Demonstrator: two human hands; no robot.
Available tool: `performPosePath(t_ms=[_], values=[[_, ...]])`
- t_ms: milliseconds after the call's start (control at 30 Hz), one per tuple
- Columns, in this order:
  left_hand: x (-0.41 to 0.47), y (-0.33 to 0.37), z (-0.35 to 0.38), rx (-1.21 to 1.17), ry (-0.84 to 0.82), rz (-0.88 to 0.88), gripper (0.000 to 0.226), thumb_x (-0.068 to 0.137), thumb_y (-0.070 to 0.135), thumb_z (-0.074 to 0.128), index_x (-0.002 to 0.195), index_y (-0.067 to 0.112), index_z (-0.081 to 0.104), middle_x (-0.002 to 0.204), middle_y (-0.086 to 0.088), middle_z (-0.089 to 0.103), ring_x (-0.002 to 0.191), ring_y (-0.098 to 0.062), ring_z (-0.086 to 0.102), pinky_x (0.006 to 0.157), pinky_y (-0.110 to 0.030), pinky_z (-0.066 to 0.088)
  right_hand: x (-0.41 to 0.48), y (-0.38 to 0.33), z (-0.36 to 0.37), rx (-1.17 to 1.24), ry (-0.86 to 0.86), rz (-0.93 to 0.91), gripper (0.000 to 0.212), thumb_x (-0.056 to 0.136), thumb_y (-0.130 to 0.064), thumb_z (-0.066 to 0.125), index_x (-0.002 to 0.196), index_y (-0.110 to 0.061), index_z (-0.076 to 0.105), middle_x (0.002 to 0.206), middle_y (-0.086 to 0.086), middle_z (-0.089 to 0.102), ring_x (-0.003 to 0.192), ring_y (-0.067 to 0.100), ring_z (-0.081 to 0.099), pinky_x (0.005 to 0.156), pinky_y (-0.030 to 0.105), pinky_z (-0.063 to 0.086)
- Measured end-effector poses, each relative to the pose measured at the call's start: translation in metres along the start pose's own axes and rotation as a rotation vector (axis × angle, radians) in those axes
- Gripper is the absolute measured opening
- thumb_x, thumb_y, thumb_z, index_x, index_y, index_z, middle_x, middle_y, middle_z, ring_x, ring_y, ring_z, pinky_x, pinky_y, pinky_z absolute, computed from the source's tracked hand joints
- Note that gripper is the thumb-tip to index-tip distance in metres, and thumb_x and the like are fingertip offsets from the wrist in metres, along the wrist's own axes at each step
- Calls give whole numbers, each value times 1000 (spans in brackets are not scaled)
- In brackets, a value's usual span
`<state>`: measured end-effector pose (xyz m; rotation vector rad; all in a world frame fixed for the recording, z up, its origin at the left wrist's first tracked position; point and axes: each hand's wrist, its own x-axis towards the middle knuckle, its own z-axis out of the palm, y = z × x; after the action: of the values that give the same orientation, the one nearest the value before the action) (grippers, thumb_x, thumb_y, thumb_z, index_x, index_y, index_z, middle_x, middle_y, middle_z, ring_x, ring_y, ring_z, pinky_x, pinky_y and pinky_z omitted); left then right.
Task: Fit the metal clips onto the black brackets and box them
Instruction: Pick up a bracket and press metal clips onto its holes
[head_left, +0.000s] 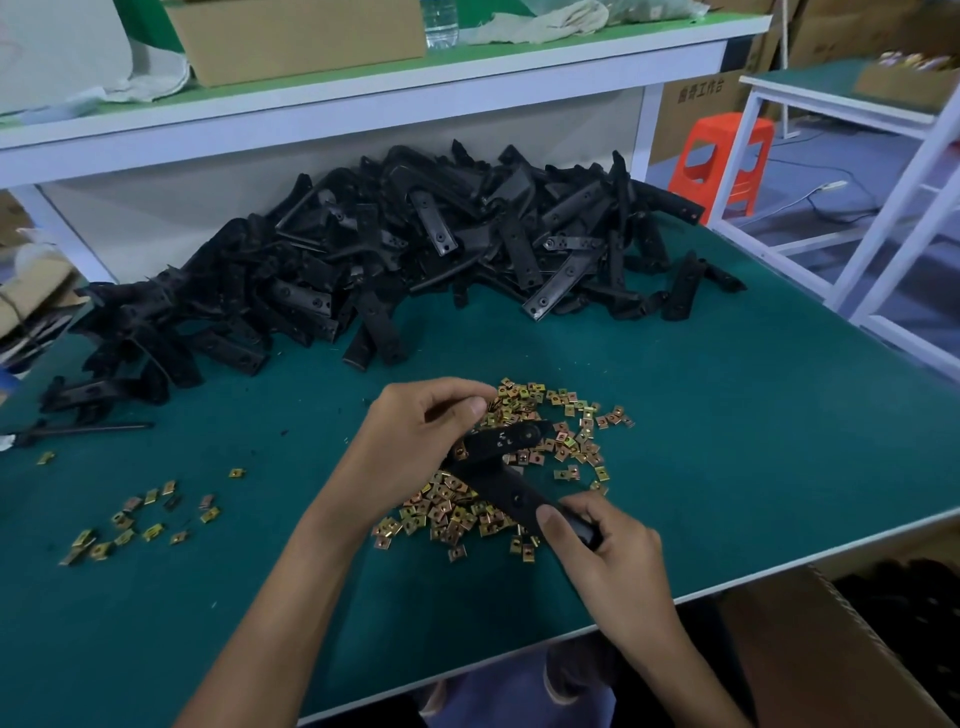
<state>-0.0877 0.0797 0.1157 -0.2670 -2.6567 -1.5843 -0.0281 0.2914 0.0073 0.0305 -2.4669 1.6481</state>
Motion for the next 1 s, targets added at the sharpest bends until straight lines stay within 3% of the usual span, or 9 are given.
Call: performPosePath(t_ms=[500, 633, 733, 900, 933, 1000], values=[[0, 0, 9, 99, -78, -34, 19, 100, 32, 61, 106, 44, 75, 106, 28, 72, 105, 8, 64, 89, -22, 48, 1, 0, 1, -26, 0, -37, 17, 92, -35, 74, 77, -31, 66, 63, -16, 59, 56, 3, 53, 50, 11, 33], [-7, 0, 8, 205, -131, 10, 30, 93, 41, 68, 123, 46, 66, 110, 25, 70, 105, 8, 62, 92, -20, 47, 3, 0, 1, 7, -2, 2, 16, 92, -37, 73, 78, -30, 69, 63, -11, 62, 56, 3, 52, 51, 13, 35], [-13, 2, 15, 336, -76, 76, 43, 89, 39, 73, 130, 45, 60, 119, 27, 60, 111, 11, 52, 90, -9, 37, 4, 1, 1, -8, 6, 3, 16, 91, -36, 73, 78, -29, 69, 64, -12, 63, 58, 3, 53, 52, 14, 36], [-15, 4, 23, 359, -14, 80, 34, 92, 32, 71, 125, 39, 65, 111, 26, 58, 106, 6, 52, 88, -8, 37, 3, 0, 1, -12, 8, -3, 17, 92, -37, 73, 77, -29, 69, 63, -12, 61, 57, 4, 53, 51, 14, 34], [-15, 3, 25, 370, -10, 77, 32, 93, 32, 70, 124, 38, 66, 108, 25, 58, 104, 5, 52, 88, -10, 38, 3, 1, 1, -14, 9, -5, 17, 92, -37, 72, 77, -29, 69, 63, -12, 61, 57, 4, 53, 51, 14, 34], [-17, 3, 28, 375, 2, 71, 30, 94, 30, 69, 124, 33, 67, 108, 21, 59, 105, -1, 54, 94, -26, 45, 3, 1, 1, -18, 10, -12, 17, 92, -36, 72, 77, -29, 69, 63, -12, 61, 57, 4, 53, 51, 14, 34]])
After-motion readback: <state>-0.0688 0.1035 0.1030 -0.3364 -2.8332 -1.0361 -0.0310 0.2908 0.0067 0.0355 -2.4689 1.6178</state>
